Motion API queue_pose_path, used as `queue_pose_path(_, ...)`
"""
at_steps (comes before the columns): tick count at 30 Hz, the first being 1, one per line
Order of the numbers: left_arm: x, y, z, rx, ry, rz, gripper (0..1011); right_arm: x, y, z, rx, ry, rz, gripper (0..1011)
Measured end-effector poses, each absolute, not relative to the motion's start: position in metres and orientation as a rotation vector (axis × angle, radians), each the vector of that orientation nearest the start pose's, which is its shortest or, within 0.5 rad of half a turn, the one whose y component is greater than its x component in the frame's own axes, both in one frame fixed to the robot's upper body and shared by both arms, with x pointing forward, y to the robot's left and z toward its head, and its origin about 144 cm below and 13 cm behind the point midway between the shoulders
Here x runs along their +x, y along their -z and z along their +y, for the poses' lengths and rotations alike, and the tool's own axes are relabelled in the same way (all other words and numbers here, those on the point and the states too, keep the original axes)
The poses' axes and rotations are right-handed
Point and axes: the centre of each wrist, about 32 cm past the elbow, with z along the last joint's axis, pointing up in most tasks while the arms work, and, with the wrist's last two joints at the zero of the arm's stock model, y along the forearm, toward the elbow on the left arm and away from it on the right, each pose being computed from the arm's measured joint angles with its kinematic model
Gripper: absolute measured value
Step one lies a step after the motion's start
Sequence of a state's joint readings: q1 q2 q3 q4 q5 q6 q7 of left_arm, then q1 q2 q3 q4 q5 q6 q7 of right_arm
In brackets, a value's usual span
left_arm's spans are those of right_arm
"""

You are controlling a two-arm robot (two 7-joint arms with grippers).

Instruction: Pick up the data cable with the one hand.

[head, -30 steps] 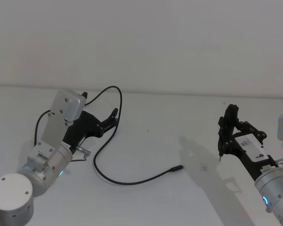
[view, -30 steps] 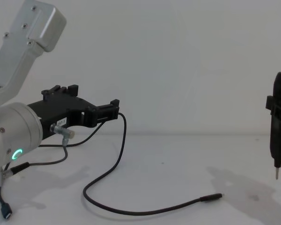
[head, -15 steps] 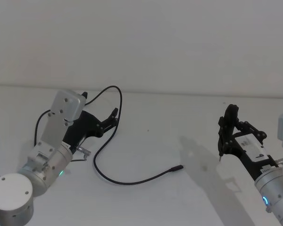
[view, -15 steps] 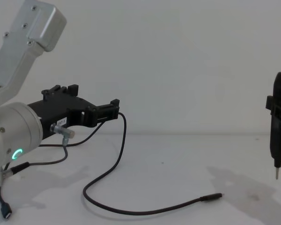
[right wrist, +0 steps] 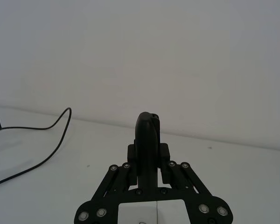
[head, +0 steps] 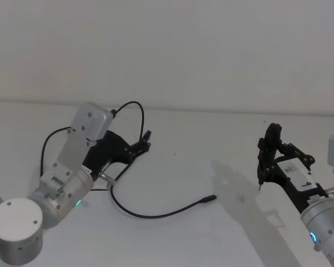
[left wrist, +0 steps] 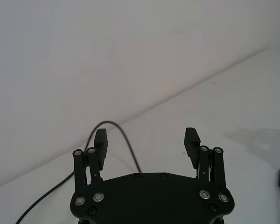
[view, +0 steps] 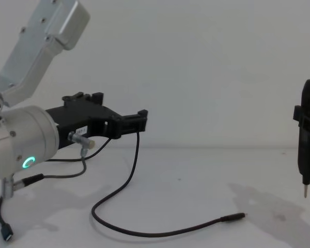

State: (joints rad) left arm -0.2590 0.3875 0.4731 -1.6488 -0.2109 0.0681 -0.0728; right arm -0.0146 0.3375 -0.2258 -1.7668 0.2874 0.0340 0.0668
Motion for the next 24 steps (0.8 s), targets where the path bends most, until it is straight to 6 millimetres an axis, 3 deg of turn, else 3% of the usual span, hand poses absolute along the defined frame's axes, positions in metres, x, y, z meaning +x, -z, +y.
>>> queue_pose_path(24, 0.503, -1.259, 0.195, 0.285, -0.671, -0.207, 1002, 0.443, -1.189, -0.237, 0.026, 1.229, -0.075, 268)
